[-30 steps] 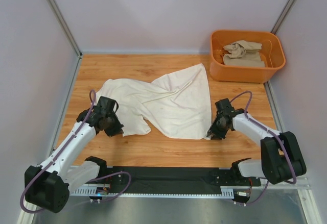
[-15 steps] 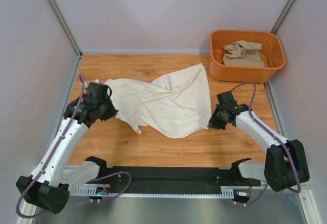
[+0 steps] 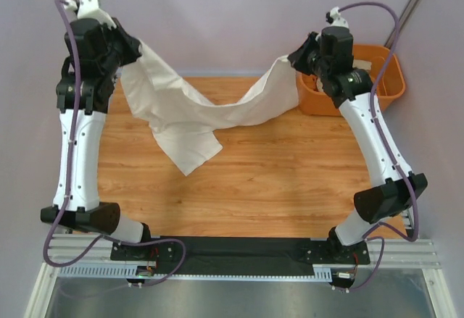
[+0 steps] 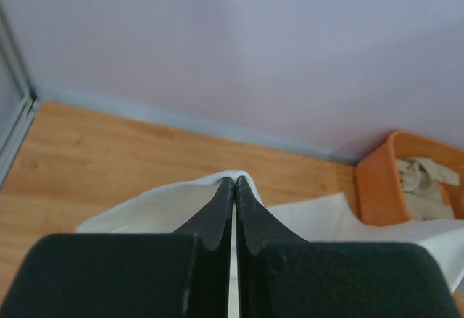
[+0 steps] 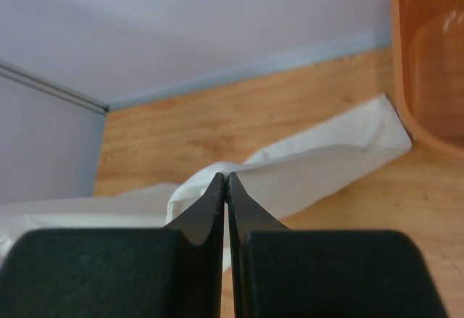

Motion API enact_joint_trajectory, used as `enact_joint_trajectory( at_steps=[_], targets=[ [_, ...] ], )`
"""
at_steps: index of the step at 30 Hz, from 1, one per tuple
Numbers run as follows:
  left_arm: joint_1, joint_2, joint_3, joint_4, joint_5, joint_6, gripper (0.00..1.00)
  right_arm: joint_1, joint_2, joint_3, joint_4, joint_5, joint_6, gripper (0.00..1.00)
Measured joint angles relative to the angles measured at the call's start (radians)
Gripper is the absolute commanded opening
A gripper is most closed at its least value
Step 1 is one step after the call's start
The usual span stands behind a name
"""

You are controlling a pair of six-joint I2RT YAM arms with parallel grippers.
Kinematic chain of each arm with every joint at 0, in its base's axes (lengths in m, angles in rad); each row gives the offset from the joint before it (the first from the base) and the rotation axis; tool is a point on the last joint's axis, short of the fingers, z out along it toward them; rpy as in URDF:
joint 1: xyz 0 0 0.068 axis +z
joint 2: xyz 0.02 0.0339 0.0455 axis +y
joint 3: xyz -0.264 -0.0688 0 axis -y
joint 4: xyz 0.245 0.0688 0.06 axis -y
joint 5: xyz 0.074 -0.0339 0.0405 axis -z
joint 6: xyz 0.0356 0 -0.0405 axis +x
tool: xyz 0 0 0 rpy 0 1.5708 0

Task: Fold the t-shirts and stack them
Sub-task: Flatten the tshirt out

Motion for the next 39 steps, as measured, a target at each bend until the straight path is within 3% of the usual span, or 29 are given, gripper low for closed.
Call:
enact_joint_trajectory(
  at_steps=[4,7,20,26,31,39],
  targets=[
    [0.005,0.149,0.340,0.045,0.105,0.080,0.00,-0.002,0.032,0.193,0.001,0.034,-0.038,0.00],
    [0.004,0.140,0.451,0.076,0.146,0.125,0.00,-0.003,-0.022,0.228,0.022,0.055,-0.063,0.00],
    [0.004,-0.274,0.564,0.203,0.156,0.192,0.00,-0.005,-0.578,0.060,0.113,0.073,-0.118,0.00],
    [-0.005,-0.341,0.626,0.277,0.153,0.201,0.00,-0.005,-0.658,0.077,0.117,0.035,-0.063,0.00],
    [-0.009,-0.337,0.486,0.294,0.155,0.213,0.00,-0.005,-0.647,-0.051,0.124,0.001,-0.016,0.00],
    [-0.008,-0.226,-0.086,0.420,0.124,0.268,0.00,-0.005,-0.534,-0.484,0.241,0.034,-0.016,0.00]
  ],
)
